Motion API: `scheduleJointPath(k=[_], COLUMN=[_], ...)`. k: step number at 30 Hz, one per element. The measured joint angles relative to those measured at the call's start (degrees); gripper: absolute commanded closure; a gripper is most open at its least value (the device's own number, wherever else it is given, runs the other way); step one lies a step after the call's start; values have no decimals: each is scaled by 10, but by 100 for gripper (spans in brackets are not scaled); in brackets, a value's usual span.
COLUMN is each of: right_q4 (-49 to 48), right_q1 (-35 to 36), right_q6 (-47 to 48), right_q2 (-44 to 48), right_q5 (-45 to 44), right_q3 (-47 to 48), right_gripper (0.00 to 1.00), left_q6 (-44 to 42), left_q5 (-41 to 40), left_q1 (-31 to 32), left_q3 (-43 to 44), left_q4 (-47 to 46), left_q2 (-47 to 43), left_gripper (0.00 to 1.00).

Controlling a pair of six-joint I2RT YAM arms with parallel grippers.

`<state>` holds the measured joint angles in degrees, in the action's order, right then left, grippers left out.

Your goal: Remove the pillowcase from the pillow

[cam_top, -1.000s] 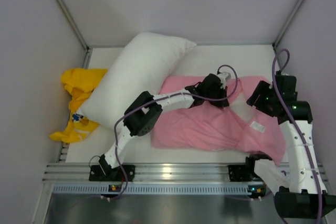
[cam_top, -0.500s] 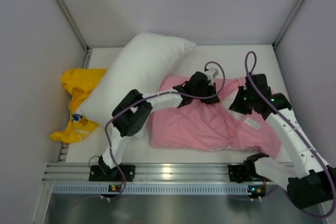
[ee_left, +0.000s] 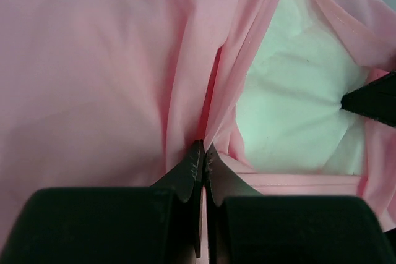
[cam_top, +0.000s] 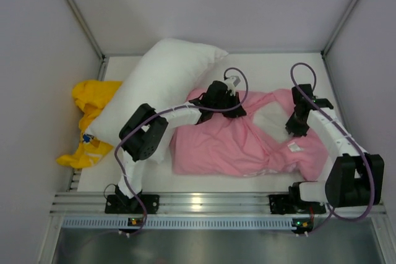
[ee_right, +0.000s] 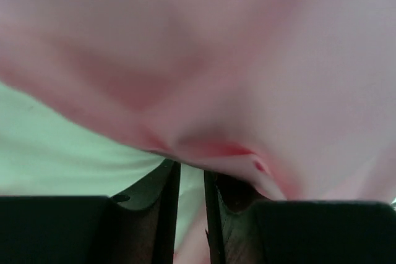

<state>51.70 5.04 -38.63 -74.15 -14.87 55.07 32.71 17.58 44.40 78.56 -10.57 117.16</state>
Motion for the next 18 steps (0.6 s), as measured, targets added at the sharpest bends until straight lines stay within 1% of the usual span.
scheduleJointPath(k=[3,7,12,15,16,18], right_q4=[0,3,1,-16,-31,-53], right_q1=[-36,-72,-123,-139,-137,-125], right_q6=[0,2,18,49,61,82], right_q2=[-13,-18,-76,-121,-130,-133], right_q5=[-14,-46,-88,-78,-70,-45], right_q3=[-2,19,100,145,150,150], right_gripper=[79,75,69,64,60,55], left_q6=[5,10,36,46,47,50], left_q5=[12,26,59,72,75,84], left_q1=[-17,-22,-22,-21,-20,-17], left_q3=[-21,-46,-71,-77,-78,-79], left_q4=[-9,-26,-70,-80,-82,-87], left_q2=[-12,-32,-46,-46,-46,-46], left_gripper=[100,100,100,100,100,100])
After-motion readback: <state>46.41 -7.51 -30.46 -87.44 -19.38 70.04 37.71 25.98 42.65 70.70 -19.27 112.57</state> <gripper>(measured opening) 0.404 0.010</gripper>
